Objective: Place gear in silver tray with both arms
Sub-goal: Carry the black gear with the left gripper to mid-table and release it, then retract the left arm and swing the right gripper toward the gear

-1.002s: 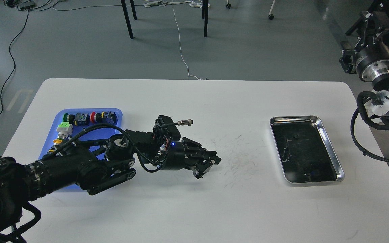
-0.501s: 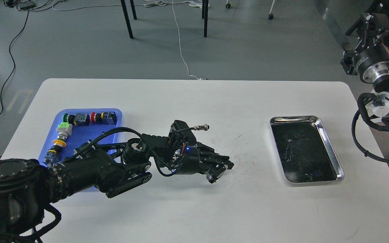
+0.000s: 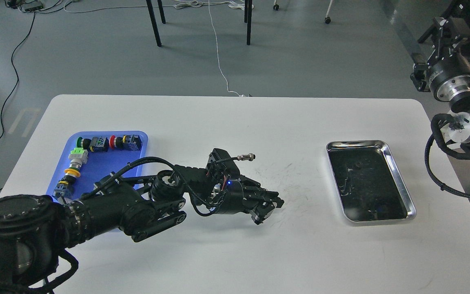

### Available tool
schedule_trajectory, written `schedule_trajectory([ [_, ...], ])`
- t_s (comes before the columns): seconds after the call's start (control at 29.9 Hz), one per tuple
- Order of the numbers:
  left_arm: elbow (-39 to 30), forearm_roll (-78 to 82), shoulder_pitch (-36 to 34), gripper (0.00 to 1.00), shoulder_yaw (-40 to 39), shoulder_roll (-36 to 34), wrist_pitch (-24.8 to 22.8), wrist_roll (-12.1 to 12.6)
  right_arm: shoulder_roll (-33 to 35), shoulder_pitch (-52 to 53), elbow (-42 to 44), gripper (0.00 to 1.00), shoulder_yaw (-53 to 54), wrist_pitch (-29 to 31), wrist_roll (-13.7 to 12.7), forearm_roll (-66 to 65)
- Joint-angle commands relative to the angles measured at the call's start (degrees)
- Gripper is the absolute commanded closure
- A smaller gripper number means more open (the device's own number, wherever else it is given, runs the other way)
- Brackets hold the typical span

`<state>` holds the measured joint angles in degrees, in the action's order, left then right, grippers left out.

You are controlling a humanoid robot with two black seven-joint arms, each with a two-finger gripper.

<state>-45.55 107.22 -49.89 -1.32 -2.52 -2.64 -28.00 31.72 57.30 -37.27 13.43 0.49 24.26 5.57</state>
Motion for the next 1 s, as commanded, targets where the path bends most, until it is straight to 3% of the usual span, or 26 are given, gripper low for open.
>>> schedule_trajectory([
  [0.0,0.0,0.0,0.1,0.72,0.0,-0.2,0.0,0.0,0.0,0.0,0.0,0.07,-0.1,0.1,0.0,0.0],
  [0.37,0.0,-0.3,0.1,0.65,-0.1,-0.8,0.0,0.0,0.0,0.0,0.0,0.06,-0.2,0.2,0.1,-0.1],
  [0.63,-0.4,-8.7,-2.0,0.45,-0.9,-6.2,0.0,0.0,0.2,0.0,-0.1,0.06,-0.5,0.6,0.1,-0.4],
  [0.77,-0.9,-13.6,-3.4,0.39,-1.0,-10.9,-0.2,0.0,0.2,0.0,-0.4,0.06,-0.6,0.7,0.1,-2.1],
  [0.97,-1.2,-25.0,-4.5,0.22,-1.5,-17.2,0.0,0.0,0.3,0.2,-1.4,0.06,-0.6,0.9,0.4,-4.2],
])
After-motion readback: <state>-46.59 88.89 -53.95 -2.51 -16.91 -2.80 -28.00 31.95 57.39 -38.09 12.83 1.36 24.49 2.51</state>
